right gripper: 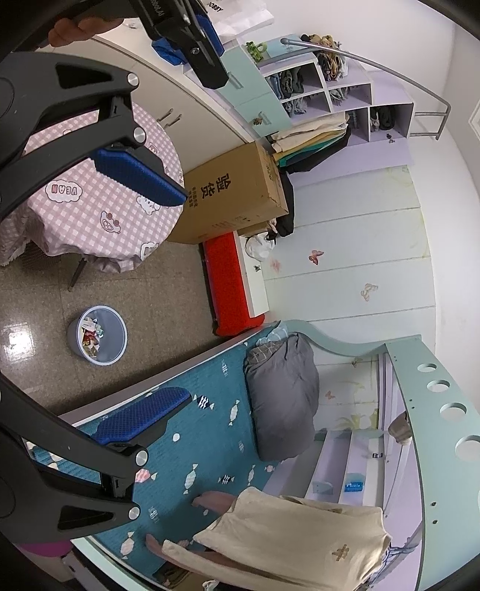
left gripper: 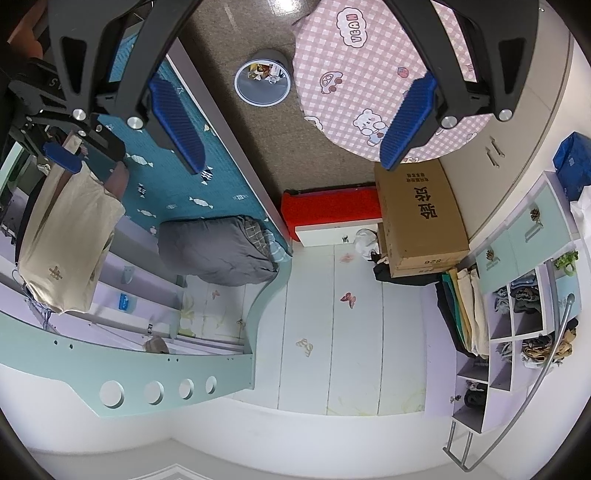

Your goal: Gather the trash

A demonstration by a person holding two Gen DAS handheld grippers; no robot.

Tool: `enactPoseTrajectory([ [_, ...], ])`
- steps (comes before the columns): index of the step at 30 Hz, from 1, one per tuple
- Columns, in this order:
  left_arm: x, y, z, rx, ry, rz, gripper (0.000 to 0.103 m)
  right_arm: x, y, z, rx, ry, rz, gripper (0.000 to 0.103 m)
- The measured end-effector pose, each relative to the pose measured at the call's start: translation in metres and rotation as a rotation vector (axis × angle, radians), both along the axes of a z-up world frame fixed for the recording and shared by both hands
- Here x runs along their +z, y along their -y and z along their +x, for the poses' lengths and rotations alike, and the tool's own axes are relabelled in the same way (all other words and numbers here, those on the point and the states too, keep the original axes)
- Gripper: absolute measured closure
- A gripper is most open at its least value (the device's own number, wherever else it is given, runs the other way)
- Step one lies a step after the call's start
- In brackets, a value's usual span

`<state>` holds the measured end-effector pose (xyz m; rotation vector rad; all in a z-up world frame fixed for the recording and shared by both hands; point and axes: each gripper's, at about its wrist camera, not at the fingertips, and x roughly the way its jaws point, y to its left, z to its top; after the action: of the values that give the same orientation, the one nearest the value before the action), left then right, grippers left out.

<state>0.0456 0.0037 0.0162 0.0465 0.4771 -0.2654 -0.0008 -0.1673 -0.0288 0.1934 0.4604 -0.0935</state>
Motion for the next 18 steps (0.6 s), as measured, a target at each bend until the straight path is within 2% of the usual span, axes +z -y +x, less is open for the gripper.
enactPoseTrajectory([
  [18, -0.003, 0.013, 0.009, 0.011, -0.009, 0.02, 0.009, -0.002, 0.015, 0.007, 0.014, -0.012, 0.015, 0.007],
])
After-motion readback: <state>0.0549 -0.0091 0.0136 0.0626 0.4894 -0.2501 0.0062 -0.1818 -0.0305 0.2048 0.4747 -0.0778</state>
